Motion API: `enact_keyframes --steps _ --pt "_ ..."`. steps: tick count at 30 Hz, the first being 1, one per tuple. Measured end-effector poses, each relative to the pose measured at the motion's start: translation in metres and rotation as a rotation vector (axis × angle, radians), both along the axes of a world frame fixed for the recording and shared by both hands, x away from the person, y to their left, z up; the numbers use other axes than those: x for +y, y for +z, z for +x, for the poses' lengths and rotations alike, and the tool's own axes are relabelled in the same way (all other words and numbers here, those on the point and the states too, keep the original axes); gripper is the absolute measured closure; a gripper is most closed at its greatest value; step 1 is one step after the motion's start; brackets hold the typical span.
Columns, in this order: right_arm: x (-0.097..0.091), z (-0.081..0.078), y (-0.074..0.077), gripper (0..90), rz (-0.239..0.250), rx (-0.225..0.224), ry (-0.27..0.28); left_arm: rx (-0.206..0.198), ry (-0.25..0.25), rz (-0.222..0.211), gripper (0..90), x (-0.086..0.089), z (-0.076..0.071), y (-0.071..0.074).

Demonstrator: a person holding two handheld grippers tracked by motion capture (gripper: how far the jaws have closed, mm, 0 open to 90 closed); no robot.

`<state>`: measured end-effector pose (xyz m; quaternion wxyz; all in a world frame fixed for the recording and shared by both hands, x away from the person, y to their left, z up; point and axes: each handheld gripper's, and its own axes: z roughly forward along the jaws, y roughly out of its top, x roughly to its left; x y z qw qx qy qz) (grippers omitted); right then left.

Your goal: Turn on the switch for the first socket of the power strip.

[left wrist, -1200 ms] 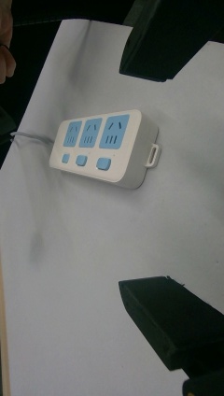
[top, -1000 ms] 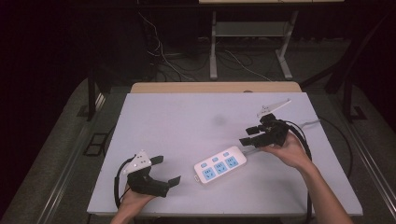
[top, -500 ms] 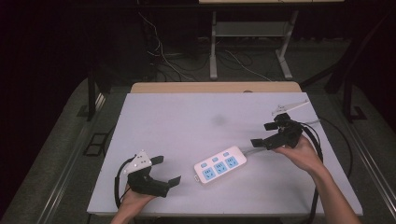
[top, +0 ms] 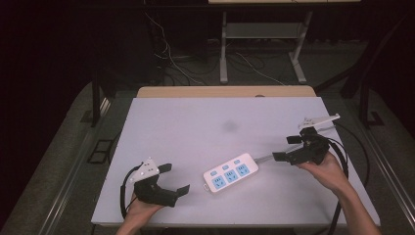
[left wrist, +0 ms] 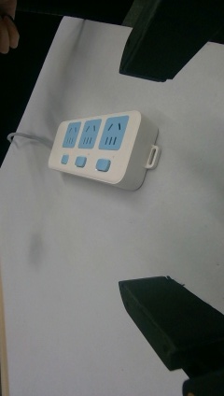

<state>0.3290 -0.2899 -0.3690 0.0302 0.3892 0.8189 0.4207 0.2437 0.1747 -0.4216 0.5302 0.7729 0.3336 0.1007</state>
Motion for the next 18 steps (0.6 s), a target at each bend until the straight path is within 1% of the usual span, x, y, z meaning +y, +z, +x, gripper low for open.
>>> enact_keyframes --steps 4,12,16,18 --pt "-0.003 -0.005 -0.002 0.3 0.007 0.000 -0.005 0.000 -0.002 0.002 0.0 0.000 0.000 0.000" --pt "-0.009 -0.023 -0.008 0.4 0.023 -0.004 -0.018 -0.001 -0.001 0.001 0.0 0.000 0.000 0.000" --pt "-0.011 -0.032 -0.013 0.4 0.033 -0.009 -0.024 0.000 -0.004 0.002 0.0 -0.001 0.000 0.000" --pt "-0.012 -0.036 -0.017 0.4 0.031 -0.009 -0.030 0.000 -0.002 0.000 0.0 -0.001 0.000 0.000"
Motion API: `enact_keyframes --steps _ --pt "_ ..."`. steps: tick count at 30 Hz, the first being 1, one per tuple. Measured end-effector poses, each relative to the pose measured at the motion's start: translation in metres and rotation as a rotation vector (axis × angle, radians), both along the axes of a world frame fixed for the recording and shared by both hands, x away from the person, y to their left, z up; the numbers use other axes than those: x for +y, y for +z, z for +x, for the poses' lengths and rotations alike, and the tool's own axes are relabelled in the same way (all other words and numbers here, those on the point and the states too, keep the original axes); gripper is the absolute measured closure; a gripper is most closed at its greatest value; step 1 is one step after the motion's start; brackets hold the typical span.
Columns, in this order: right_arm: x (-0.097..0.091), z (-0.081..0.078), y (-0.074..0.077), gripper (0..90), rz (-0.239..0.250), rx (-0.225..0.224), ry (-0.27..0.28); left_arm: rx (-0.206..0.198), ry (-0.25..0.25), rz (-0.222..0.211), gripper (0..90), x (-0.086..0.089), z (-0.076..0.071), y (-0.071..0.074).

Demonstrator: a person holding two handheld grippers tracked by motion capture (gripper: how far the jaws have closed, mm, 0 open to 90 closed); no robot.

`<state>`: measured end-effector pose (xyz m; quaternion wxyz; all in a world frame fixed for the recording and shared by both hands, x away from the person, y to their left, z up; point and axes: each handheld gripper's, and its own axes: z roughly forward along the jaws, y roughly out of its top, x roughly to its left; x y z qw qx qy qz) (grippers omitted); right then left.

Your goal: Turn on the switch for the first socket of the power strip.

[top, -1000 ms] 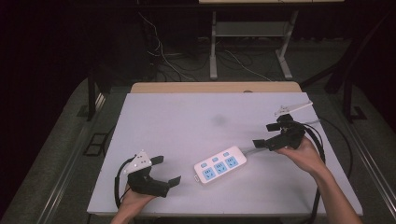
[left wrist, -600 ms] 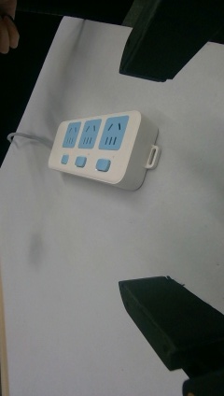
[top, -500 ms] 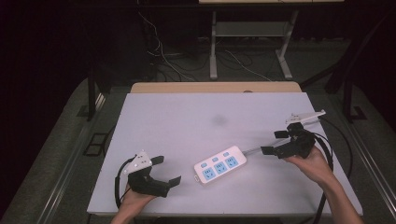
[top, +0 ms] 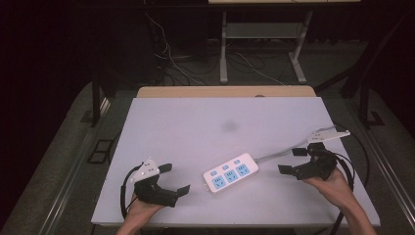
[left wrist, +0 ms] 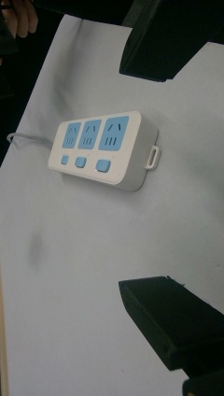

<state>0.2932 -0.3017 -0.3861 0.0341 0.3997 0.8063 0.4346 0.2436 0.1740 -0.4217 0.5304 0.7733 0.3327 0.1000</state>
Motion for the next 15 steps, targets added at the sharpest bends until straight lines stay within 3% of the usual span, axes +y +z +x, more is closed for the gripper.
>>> enact_keyframes --steps 15 --pt "-0.008 -0.031 -0.039 0.4 0.037 0.019 -0.033 0.000 -0.002 0.003 0.0 0.000 0.000 0.000"
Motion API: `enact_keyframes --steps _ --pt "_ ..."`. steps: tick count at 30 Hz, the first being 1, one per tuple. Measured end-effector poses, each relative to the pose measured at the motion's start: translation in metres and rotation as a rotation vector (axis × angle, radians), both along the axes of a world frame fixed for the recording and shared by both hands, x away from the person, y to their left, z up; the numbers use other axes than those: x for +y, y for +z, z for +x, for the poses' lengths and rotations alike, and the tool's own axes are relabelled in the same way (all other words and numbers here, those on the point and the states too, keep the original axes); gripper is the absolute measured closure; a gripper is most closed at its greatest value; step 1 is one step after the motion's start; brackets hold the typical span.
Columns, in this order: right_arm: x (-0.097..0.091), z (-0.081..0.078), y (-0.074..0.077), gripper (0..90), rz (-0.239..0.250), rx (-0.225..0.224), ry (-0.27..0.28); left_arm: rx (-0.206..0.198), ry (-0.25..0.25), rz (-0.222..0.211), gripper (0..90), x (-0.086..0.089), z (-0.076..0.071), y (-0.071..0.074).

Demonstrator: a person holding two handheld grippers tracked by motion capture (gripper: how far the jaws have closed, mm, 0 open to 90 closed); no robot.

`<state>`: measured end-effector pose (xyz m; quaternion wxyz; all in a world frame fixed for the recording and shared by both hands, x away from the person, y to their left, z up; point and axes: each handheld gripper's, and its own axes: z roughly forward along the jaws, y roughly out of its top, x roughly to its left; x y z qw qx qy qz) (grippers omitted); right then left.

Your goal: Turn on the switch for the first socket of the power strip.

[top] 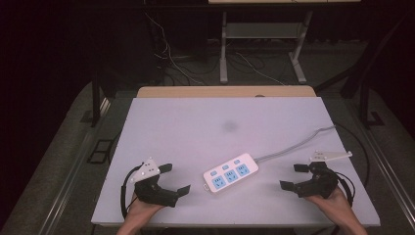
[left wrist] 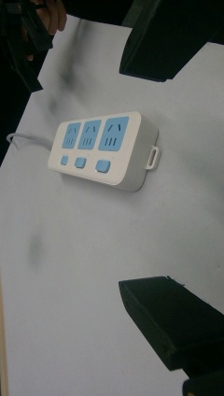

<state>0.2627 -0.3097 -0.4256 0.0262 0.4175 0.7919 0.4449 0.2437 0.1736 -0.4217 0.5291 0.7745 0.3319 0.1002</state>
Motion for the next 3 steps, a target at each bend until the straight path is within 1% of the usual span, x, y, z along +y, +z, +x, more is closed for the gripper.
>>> enact_keyframes --steps 3 --pt "-0.0012 -0.0028 -0.0053 0.4 0.009 0.000 -0.003 0.000 0.001 0.000 0.0 0.0001 0.0001 0.0000"
